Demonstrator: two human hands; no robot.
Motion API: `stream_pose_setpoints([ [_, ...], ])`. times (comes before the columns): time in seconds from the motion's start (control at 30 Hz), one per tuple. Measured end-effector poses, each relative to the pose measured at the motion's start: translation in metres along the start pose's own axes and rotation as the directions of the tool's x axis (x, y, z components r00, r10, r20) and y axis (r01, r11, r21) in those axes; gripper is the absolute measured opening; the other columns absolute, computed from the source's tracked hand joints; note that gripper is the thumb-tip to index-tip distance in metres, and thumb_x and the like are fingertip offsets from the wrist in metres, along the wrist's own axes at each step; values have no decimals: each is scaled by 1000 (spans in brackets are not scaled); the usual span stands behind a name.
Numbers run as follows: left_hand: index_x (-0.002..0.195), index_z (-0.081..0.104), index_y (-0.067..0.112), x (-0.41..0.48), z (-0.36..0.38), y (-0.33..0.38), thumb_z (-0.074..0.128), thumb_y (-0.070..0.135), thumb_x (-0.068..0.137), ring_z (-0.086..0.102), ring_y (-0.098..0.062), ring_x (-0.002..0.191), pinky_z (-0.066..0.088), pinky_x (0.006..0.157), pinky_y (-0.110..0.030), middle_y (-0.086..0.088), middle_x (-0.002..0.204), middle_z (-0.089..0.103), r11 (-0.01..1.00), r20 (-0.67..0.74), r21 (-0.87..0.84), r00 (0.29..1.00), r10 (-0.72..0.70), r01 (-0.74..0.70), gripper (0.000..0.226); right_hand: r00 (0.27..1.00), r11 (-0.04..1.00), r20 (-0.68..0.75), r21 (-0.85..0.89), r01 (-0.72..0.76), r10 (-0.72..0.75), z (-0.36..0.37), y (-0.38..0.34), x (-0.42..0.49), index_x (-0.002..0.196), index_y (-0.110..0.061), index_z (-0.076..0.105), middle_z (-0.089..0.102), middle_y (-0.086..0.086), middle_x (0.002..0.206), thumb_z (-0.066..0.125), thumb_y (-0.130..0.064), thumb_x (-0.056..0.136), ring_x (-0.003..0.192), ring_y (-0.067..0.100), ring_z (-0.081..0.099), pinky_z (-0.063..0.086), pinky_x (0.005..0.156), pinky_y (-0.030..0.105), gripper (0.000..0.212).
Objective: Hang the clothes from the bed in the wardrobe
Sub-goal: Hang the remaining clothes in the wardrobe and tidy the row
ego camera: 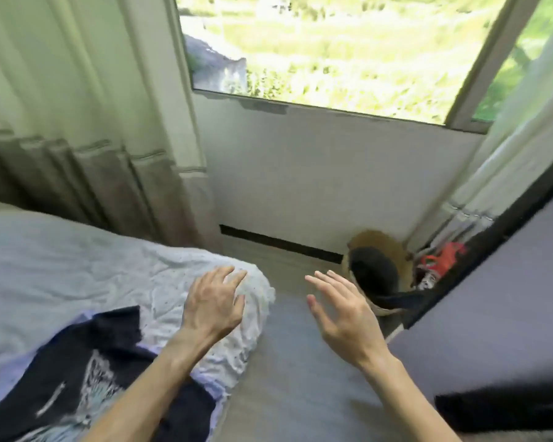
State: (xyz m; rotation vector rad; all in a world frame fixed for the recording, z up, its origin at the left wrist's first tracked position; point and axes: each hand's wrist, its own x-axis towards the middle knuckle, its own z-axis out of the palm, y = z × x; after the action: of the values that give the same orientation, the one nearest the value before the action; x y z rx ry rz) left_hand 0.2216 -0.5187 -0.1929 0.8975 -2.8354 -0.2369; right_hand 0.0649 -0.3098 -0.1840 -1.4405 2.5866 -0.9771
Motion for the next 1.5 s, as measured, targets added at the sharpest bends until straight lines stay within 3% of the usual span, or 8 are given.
stream_pose_setpoints([
  [0.13, 122, 70, 21, -79, -7, -98, 55, 34, 77, 64, -29, 113, 50, 95, -46, -7, 123, 68, 923, -4, 28, 923, -384, 384, 49, 939, 963, 223, -6, 270, -262, 64, -75, 36, 137, -37, 57, 53, -14, 144, 52, -49, 99, 141, 10, 40, 35, 116, 34, 41],
  [0.37, 143, 52, 31, -227, -7, -182, 51, 34, 96, 41, -19, 139, 31, 114, -39, 3, 148, 49, 612, -27, -24, 612, -791, 790, 48, 681, 808, 478, 113, 579, -555, 170, -175, 48, 138, -36, 56, 54, -10, 144, 48, -47, 100, 142, 20, 41, 36, 114, 37, 40],
  [0.6, 139, 56, 30, -315, 24, -246, 55, 34, 91, 50, -22, 129, 38, 107, -38, 3, 139, 56, 400, 66, -5, 399, -914, 916, 48, 396, 745, 807, 81, 662, -439, 284, -236, 30, 147, -36, 43, 37, -11, 157, 35, -46, 103, 150, 20, 20, 23, 120, 37, 45],
  [0.87, 144, 47, 31, -332, 106, -342, 48, 34, 95, 44, -21, 133, 35, 109, -38, 4, 143, 49, 336, 325, 59, 300, -897, 940, 49, 232, 731, 938, 32, 682, -258, 435, -253, 10, 146, -33, 44, 39, -7, 155, 36, -42, 102, 150, 23, 20, 23, 120, 39, 45],
  [1.13, 151, 36, 25, -323, 183, -487, 50, 36, 96, 31, -25, 144, 31, 115, -40, -5, 158, 30, 192, 354, -26, 189, -916, 981, 58, 187, 713, 964, 5, 701, -191, 585, -233, 8, 155, -47, 1, -11, -7, 166, 10, -65, 95, 153, 19, -12, 2, 124, 44, 63],
  [1.2, 152, 34, 22, -319, 196, -526, 50, 35, 97, 28, -28, 145, 30, 116, -42, -8, 160, 26, 118, 341, -77, 137, -930, 990, 60, 225, 730, 949, 8, 683, -221, 613, -219, 3, 154, -49, 0, -9, -7, 165, -3, -70, 84, 152, 19, -13, 4, 124, 46, 73],
  [1.37, 156, 24, 17, -315, 229, -611, 55, 35, 94, 30, -32, 144, 29, 117, -44, -12, 158, 28, 57, 279, -125, 91, -956, 991, 71, 325, 741, 915, -44, 670, -239, 656, -181, -22, 153, -52, -7, -10, -8, 166, 8, -70, 97, 153, 17, -13, -2, 123, 43, 61],
  [1.5, 155, 25, 14, -316, 256, -645, 55, 35, 96, 34, -37, 140, 31, 115, -46, -16, 154, 30, 52, 310, -91, 78, -947, 995, 69, 313, 730, 917, -35, 682, -249, 669, -172, -27, 156, -47, -2, -5, -7, 167, 15, -67, 100, 154, 20, -1, 3, 120, 46, 61],
])
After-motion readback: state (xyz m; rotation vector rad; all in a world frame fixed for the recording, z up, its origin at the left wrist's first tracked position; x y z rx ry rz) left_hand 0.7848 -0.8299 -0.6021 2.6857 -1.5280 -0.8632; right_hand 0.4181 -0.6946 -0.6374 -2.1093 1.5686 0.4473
